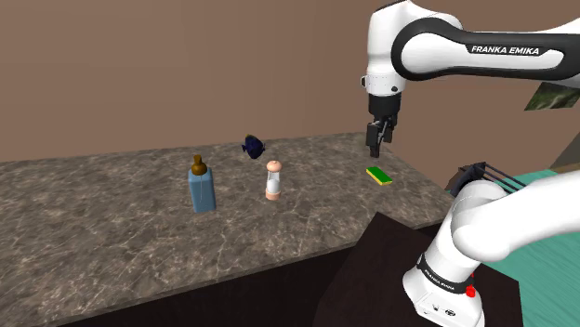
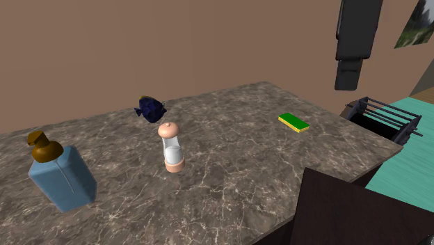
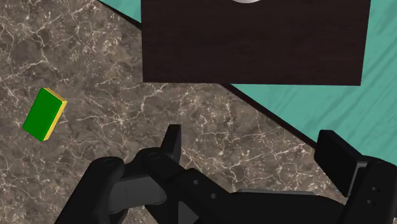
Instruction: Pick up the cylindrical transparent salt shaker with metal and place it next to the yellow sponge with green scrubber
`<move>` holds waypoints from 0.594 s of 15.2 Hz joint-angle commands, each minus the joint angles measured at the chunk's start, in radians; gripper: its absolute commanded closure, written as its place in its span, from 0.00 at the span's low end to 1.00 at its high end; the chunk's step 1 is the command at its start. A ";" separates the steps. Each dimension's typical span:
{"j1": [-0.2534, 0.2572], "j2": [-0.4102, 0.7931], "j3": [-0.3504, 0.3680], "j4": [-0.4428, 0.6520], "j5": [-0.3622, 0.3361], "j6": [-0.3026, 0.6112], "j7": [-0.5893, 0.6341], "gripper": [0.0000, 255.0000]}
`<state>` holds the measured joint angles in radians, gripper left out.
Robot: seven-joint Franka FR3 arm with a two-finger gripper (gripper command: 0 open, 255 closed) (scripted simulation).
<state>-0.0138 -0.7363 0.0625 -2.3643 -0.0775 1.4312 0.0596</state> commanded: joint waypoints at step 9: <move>-0.011 0.232 -0.013 0.012 -0.015 0.272 0.001 0.00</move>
<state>-0.0231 -0.5374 0.0511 -2.3537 -0.0905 1.6630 0.0604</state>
